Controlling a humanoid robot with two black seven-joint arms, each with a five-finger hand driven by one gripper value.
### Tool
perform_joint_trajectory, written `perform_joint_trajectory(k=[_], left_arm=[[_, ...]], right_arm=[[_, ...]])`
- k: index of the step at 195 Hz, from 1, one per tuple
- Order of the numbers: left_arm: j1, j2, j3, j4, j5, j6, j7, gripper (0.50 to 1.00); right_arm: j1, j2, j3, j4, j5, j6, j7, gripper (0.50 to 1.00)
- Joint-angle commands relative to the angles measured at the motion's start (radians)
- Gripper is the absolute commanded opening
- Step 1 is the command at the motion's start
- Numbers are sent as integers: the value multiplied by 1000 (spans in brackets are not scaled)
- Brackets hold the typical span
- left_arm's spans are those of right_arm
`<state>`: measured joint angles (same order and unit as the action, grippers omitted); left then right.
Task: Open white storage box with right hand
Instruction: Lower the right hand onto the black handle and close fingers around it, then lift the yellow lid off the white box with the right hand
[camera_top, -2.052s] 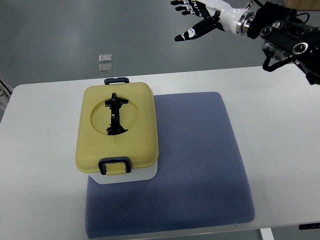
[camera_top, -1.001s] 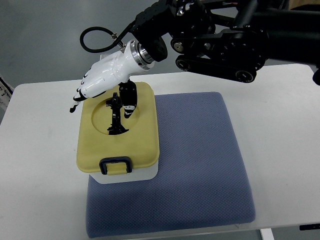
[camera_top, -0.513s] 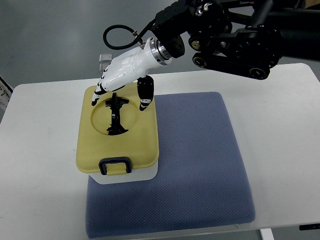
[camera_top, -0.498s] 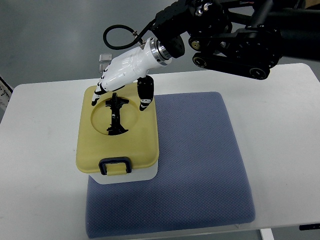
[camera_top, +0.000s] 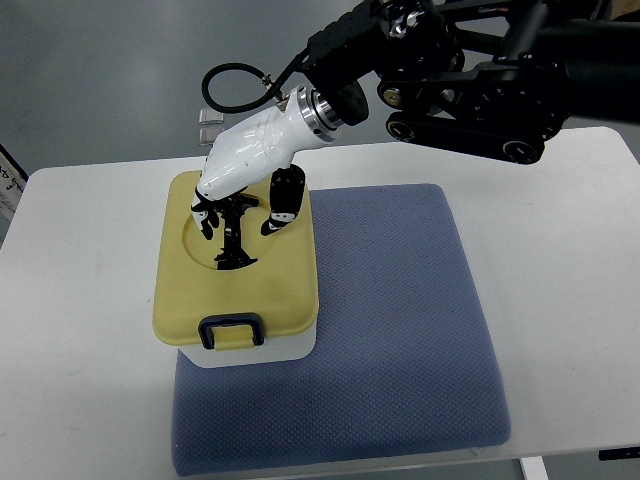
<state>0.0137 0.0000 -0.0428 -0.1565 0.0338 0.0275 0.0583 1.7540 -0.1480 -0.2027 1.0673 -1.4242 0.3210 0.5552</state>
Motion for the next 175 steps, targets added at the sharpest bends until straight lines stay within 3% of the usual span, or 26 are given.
perform_joint_trajectory(k=[1,89,102,123,139,175], left_arm=[[0,0,0,0,0,0,0,1000],[0,0,0,0,0,0,0,1000],[0,0,1,0,0,-1,0,1000],[0,0,0,0,0,0,0,1000],[0,0,0,0,0,0,0,1000],[0,0,0,0,0,0,0,1000]], right_arm=[[-7,2,0,-1,1,-2,-3,727],[-45,16,-1,-24,-2,-46,-29,723],[-47,16,-1,-24,-2,-46,-28,658],[-50,16,-1,-24,-2,-46,-28,596],[-48,16,-1,-24,-2,-46,-28,500],[-47,15,0,-24,-2,-48,-28,500]])
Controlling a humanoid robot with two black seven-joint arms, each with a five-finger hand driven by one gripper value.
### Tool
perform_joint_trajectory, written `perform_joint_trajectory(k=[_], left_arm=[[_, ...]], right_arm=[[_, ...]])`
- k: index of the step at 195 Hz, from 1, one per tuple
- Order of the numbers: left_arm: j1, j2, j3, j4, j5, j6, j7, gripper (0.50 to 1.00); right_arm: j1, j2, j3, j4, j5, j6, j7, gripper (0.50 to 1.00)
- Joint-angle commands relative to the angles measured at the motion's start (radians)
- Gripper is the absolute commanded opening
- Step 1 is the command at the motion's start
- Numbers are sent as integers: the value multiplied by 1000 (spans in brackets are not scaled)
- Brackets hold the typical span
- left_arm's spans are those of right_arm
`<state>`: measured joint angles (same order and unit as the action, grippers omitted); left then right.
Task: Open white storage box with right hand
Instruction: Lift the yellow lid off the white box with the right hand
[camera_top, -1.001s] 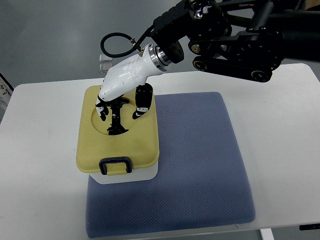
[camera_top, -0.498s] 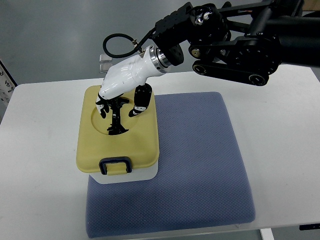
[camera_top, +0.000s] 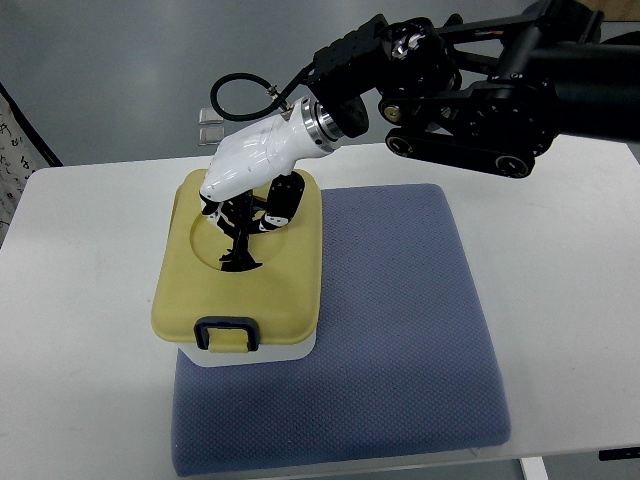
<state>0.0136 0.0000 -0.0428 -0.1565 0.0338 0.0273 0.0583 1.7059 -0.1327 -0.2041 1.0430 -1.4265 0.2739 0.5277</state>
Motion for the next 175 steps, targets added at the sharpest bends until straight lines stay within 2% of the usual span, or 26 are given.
perform_joint_trajectory(k=[1,109,175], left_arm=[[0,0,0,0,0,0,0,1000],[-1,0,0,0,0,0,0,1000],[0,0,0,0,0,0,0,1000]], right_arm=[[1,-1,2,0,0,-1,0,500],[52,-10,64,-3,12,-1,0,500],[55,-120,87,-49,21,-1,5,500]])
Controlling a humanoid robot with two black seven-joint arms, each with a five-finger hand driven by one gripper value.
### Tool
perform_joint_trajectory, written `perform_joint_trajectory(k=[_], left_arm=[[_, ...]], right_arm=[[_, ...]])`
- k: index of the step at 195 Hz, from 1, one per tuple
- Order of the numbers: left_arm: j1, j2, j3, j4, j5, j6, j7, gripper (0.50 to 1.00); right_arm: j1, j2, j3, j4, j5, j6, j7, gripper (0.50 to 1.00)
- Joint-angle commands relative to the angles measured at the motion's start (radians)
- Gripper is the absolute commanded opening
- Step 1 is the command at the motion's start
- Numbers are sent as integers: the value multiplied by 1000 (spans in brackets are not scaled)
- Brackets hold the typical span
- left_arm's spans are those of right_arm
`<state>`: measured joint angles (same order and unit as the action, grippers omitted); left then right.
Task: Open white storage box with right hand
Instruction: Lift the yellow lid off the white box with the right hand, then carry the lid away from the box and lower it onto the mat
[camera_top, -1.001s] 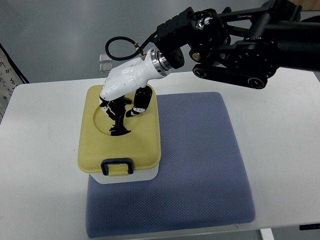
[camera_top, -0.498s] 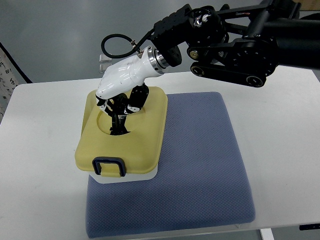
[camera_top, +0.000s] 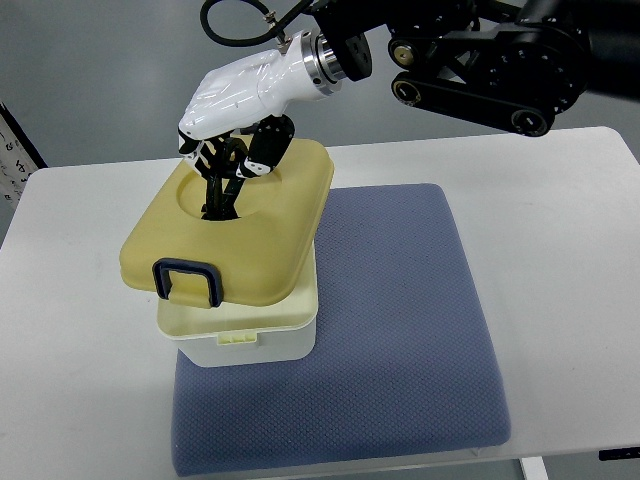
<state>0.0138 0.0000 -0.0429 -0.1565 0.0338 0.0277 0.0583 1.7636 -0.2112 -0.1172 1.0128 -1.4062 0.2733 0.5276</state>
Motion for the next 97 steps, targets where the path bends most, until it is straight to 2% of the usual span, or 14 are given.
perform_joint_trajectory(k=[1,47,97], left_arm=[[0,0,0,0,0,0,0,1000],[0,0,1,0,0,-2,0,1000],[0,0,0,0,0,-2,0,1000]], right_arm=[[-3,-42,1,-19,1,0,5,500],[-29,-132,-1,-82,1,-8,11,500],[-118,-235,-7,-89,-5,-25,17,500]])
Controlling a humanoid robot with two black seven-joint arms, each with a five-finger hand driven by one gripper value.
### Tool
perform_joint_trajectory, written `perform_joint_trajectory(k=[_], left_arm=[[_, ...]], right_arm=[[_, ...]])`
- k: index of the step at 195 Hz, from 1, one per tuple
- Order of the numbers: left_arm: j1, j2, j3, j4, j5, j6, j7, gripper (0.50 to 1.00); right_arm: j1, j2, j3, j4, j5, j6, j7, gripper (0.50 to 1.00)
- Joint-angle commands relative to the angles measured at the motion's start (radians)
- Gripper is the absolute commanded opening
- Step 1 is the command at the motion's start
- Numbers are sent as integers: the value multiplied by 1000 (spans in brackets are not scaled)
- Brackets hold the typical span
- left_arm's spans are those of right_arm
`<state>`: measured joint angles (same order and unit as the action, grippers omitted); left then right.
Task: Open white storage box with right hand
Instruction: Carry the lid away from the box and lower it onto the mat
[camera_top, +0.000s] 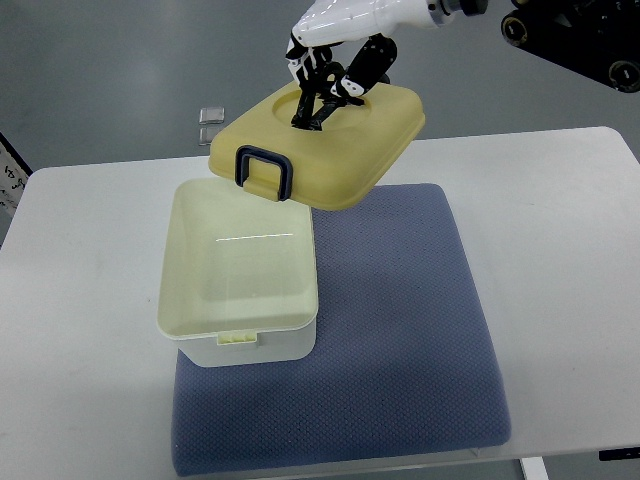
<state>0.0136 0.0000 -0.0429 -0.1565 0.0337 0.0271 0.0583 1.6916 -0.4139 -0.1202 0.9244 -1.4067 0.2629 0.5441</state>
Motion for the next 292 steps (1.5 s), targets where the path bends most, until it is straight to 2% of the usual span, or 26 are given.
perform_joint_trajectory(k=[1,110,204,292], left_arm=[[0,0,0,0,0,-1,0,1000],[0,0,0,0,0,0,0,1000],[0,0,0,0,0,0,0,1000],[0,0,0,0,0,0,0,1000]], right_arm=[[-46,-32,-4,-1,-5,-14,0,500],[-242,-144,-16,-2,-18,-120,-1,500],[-352,-94,-13,1,-87,-209,-1,500],[-438,-43,-10,11,-104,-232,-1,500]])
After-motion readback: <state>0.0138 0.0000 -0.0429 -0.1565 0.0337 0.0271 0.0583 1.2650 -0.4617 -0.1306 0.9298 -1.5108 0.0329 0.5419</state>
